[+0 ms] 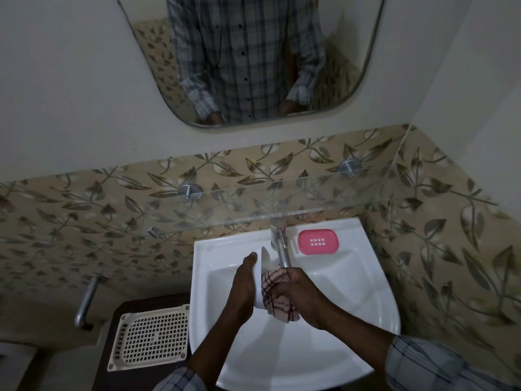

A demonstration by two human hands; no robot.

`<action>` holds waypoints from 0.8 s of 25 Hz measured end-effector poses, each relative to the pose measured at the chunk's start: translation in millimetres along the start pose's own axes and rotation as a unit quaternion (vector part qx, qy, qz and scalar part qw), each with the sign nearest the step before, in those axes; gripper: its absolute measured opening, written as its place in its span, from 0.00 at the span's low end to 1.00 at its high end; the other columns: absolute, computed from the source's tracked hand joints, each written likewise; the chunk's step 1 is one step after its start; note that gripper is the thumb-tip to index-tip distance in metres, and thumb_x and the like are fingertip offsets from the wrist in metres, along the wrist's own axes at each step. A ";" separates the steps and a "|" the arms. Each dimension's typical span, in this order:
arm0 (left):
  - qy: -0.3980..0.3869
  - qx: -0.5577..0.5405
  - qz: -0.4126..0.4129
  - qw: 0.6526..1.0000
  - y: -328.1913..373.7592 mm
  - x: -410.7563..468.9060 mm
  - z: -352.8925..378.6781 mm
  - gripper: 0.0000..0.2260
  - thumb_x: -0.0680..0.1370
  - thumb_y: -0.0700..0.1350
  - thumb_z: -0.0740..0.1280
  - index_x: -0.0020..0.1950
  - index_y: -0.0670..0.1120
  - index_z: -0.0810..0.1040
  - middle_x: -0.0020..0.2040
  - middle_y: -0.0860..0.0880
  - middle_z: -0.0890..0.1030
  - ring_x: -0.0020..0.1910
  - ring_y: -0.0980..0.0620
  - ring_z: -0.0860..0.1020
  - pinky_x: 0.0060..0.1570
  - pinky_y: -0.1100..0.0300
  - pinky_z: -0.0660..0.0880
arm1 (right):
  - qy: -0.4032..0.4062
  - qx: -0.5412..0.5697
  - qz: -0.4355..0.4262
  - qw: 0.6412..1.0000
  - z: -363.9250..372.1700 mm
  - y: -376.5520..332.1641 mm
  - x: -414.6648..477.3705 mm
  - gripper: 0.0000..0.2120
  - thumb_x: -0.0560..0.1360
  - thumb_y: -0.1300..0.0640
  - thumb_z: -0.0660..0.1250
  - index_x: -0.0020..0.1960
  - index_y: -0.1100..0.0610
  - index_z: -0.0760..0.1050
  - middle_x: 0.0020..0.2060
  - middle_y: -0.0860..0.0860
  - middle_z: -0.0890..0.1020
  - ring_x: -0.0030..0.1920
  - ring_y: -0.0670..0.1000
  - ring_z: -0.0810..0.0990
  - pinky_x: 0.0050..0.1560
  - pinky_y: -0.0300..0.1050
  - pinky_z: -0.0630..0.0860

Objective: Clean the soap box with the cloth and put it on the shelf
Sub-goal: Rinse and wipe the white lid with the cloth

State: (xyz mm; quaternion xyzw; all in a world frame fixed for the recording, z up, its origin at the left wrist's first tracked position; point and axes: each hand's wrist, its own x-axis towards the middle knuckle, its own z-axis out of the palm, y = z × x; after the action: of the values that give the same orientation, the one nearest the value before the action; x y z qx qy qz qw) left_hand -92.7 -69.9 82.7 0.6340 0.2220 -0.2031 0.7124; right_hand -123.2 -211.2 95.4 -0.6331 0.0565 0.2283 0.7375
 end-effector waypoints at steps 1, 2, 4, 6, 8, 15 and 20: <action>-0.009 0.003 0.067 0.998 -4.8 0.0 -0.1 0.18 0.78 0.61 0.61 0.47 0.50 0.86 0.42 0.47 0.87 0.43 0.49 0.85 0.45 0.54 0.79 | 0.014 0.051 0.018 0.998 1.4 -1.3 -1.3 0.08 0.69 0.67 0.65 0.39 0.60 0.81 0.35 0.60 0.84 0.36 0.57 0.84 0.38 0.47 0.81; -0.028 0.009 0.140 0.990 -9.5 1.9 -1.7 0.18 0.78 0.61 0.61 0.52 0.53 0.85 0.50 0.47 0.86 0.51 0.49 0.84 0.52 0.51 0.79 | 0.019 0.094 0.030 0.995 3.3 -3.0 -2.2 0.08 0.70 0.68 0.64 0.40 0.61 0.82 0.37 0.61 0.84 0.38 0.59 0.84 0.39 0.50 0.82; -0.059 0.053 0.249 0.965 -17.1 4.6 -7.5 0.24 0.77 0.62 0.59 0.72 0.56 0.73 0.71 0.48 0.76 0.69 0.48 0.74 0.69 0.45 0.71 | 0.032 0.173 0.045 0.983 6.9 -9.7 -0.9 0.11 0.73 0.70 0.63 0.41 0.62 0.84 0.40 0.63 0.85 0.40 0.60 0.85 0.44 0.55 0.83; -0.078 0.143 0.302 0.939 -26.2 12.5 -16.0 0.34 0.76 0.67 0.59 0.80 0.58 0.56 0.78 0.50 0.66 0.76 0.46 0.66 0.72 0.40 0.64 | 0.048 0.243 0.057 0.967 5.6 -18.6 3.4 0.13 0.74 0.71 0.62 0.42 0.62 0.85 0.42 0.64 0.85 0.42 0.61 0.85 0.50 0.60 0.82; -0.109 0.178 0.312 0.927 -32.3 13.0 -23.6 0.42 0.73 0.72 0.59 0.81 0.60 0.47 0.79 0.51 0.63 0.77 0.45 0.64 0.73 0.38 0.62 | 0.051 0.244 0.041 0.967 0.4 -28.4 5.1 0.10 0.74 0.69 0.64 0.47 0.64 0.84 0.46 0.66 0.85 0.46 0.63 0.84 0.55 0.62 0.79; -0.162 0.204 0.254 0.931 -28.9 4.4 -24.3 0.44 0.73 0.72 0.61 0.81 0.57 0.45 0.80 0.56 0.58 0.77 0.55 0.62 0.71 0.54 0.66 | 0.076 -0.056 -0.120 0.988 -11.6 -17.4 -11.8 0.25 0.65 0.64 0.78 0.56 0.47 0.75 0.50 0.50 0.85 0.51 0.52 0.85 0.54 0.51 0.82; -0.196 -0.163 -0.218 0.942 27.8 13.4 -22.0 0.41 0.73 0.71 0.59 0.67 0.35 0.76 0.62 0.30 0.79 0.58 0.30 0.80 0.60 0.34 0.74 | -0.032 -0.497 -0.310 0.810 -25.6 -18.4 -3.4 0.28 0.69 0.62 0.72 0.66 0.48 0.69 0.58 0.51 0.80 0.56 0.49 0.77 0.58 0.39 0.73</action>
State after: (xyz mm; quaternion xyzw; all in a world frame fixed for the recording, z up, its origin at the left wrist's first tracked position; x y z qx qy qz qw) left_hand -67.1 -45.0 95.4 0.3933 0.2411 -0.4350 0.7733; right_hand -113.4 -238.5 108.4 -0.8894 -0.2874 0.0051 0.3554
